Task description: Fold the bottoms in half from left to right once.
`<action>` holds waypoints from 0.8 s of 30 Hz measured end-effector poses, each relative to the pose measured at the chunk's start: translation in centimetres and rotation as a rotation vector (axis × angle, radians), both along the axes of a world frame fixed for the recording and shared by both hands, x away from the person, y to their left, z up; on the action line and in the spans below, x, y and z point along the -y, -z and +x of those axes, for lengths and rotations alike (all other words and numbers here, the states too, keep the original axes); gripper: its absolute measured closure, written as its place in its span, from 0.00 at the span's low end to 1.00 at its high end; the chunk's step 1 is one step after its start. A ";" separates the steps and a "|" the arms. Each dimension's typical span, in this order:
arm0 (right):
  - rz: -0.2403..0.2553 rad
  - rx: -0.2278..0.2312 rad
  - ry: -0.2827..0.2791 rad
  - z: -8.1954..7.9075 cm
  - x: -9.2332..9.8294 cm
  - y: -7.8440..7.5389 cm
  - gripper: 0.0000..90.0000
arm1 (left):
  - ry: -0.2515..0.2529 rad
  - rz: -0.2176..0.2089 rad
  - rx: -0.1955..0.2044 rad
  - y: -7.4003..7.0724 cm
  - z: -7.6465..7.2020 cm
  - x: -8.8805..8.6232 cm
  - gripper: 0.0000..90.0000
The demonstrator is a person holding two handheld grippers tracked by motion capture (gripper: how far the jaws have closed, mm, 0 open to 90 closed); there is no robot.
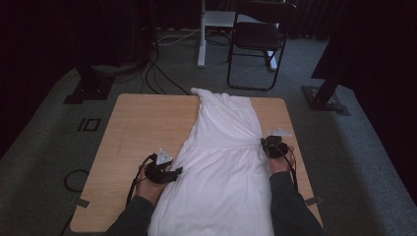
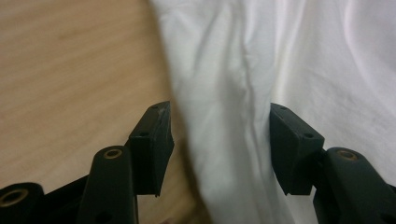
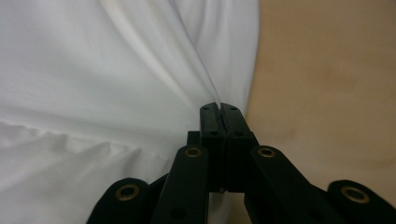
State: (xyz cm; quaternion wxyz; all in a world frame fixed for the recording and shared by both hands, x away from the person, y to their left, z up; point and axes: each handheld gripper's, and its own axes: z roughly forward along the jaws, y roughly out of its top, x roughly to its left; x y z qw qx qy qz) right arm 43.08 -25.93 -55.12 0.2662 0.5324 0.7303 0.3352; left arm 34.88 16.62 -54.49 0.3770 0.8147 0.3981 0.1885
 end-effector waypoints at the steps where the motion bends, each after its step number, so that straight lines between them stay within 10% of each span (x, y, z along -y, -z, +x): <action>1: 0.004 -0.017 0.011 0.1 0.2 0.7 0.98 | -0.010 -0.004 0.012 -0.4 0.4 0.1 0.47; 8: 0.016 -0.032 0.010 0.4 0.3 1.0 0.98 | -0.052 0.000 0.032 -2.4 6.2 2.6 0.41; 13: 0.028 -0.029 0.005 0.4 0.4 1.0 0.98 | -0.081 -0.025 -0.059 -1.3 10.3 3.8 0.42; 18: 0.041 -0.030 0.003 0.5 0.5 1.1 0.98 | -0.075 -0.010 -0.114 0.5 11.1 4.8 0.48; 24: 0.093 -0.037 -0.006 0.6 0.5 1.2 0.98 | -0.052 0.017 -0.097 0.4 10.4 4.7 0.95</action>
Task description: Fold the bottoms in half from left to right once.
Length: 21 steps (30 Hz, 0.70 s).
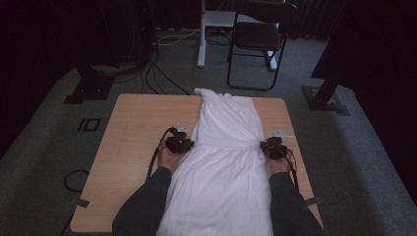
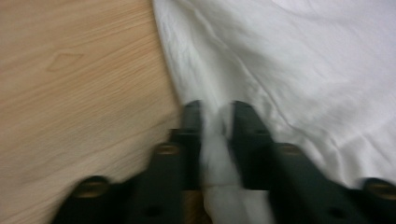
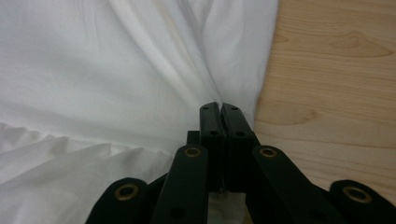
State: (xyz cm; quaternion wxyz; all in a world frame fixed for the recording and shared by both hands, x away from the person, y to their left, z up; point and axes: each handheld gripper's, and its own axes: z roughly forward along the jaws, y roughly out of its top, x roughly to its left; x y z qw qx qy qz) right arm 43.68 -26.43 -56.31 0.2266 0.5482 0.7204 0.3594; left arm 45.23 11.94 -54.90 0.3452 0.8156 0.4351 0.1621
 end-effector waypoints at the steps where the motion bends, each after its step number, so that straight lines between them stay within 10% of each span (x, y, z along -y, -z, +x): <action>1: 0.010 0.000 -0.004 0.1 -0.2 0.0 0.98 | -0.014 0.002 0.005 0.0 -0.2 -0.3 0.97; 10: 0.018 -0.004 -0.159 -1.2 -3.1 0.0 0.96 | -0.108 -0.032 0.036 0.5 -4.4 -6.7 0.98; 21: 0.002 -0.033 -0.259 -8.2 -3.8 0.0 0.96 | -0.065 -0.028 0.061 1.1 -14.1 -7.5 0.97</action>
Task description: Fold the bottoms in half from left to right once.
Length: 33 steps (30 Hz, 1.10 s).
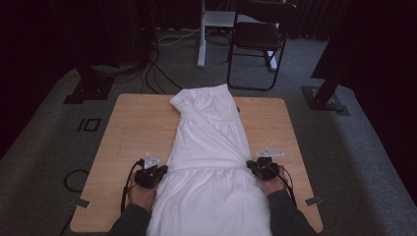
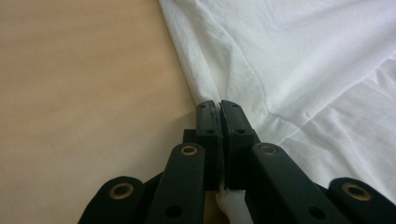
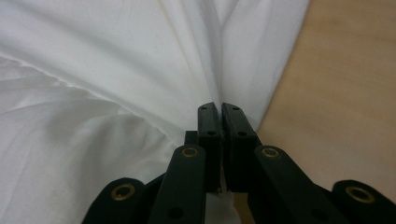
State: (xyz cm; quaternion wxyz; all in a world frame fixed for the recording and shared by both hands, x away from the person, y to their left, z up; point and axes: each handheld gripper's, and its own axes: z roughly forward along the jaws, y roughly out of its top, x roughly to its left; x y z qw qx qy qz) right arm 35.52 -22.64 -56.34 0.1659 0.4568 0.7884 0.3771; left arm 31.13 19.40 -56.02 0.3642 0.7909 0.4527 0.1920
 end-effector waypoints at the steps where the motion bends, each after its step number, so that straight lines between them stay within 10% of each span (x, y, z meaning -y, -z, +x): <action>1: -0.002 -0.003 -0.004 -0.8 0.1 0.0 0.96 | 0.008 0.004 0.001 0.0 -0.8 0.2 0.97; 5: 0.016 -0.026 -0.029 -2.9 0.7 0.0 0.90 | 0.032 0.042 0.022 0.1 -2.1 0.6 0.97; 7: 0.014 -0.037 -0.035 -3.0 0.8 -0.2 0.67 | 0.030 0.037 0.025 0.1 -1.7 0.6 0.97; 14: -0.016 0.078 -0.047 0.8 -1.0 -3.5 0.47 | 0.031 0.040 0.037 0.1 -0.8 1.1 0.95; 23: -0.104 0.053 -0.125 9.3 -7.9 -2.8 0.51 | 0.023 0.026 0.045 0.3 -0.8 1.0 0.93; 25: -0.141 0.050 -0.129 10.3 -8.7 -2.2 0.69 | 0.025 0.037 0.052 0.3 -0.9 1.0 0.93; 27: -0.146 0.077 -0.108 10.6 -8.6 -2.5 0.96 | 0.023 0.036 0.053 0.3 -1.0 1.1 0.93; 30: -0.034 0.177 0.010 9.6 -6.4 -5.1 0.99 | 0.022 0.034 0.051 0.3 -1.4 1.1 0.93; 33: -0.031 0.252 0.081 8.8 -4.5 -6.8 0.99 | 0.028 0.036 0.054 0.3 -1.6 1.1 0.94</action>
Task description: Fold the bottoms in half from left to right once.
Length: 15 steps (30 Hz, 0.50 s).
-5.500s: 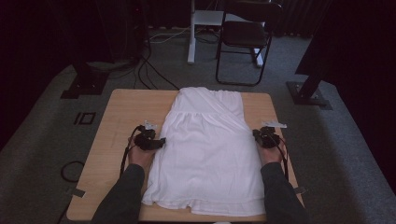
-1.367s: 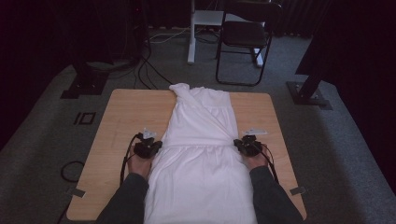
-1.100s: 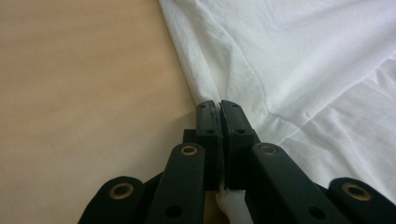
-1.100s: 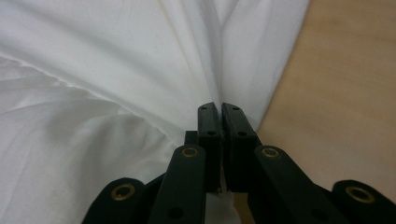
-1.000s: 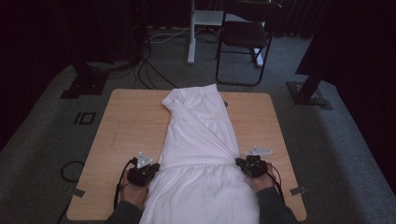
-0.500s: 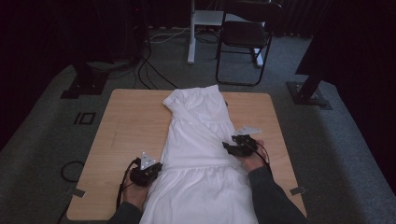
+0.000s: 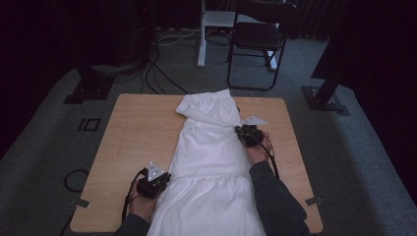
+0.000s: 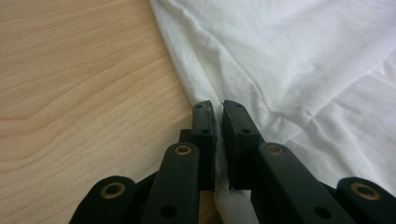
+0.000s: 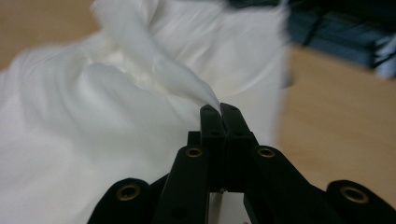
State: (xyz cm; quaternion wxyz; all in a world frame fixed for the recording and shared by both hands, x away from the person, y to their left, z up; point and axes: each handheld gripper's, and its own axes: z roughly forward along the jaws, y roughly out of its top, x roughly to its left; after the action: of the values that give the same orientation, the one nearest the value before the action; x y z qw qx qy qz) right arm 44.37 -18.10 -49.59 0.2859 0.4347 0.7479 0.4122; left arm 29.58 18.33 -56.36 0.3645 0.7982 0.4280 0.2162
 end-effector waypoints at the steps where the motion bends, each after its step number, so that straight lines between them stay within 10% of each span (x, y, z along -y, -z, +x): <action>1: 0.014 0.005 0.024 -0.2 0.9 -0.3 0.99 | 0.003 -0.001 -0.003 0.0 -0.1 0.0 0.94; 9: 0.027 -0.209 0.079 1.9 3.4 6.0 0.98 | 0.022 -0.016 -0.026 -0.7 0.2 -0.2 0.79; 15: -0.005 -0.213 0.076 2.0 3.1 6.3 0.96 | 0.021 -0.073 0.031 -5.2 4.2 0.1 0.59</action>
State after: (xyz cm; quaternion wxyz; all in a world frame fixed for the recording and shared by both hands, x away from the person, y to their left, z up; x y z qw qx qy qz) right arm 46.38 -21.18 -55.88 0.2213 0.5032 0.7581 0.3508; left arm 33.73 18.25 -51.16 0.4021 0.7854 0.4217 0.2092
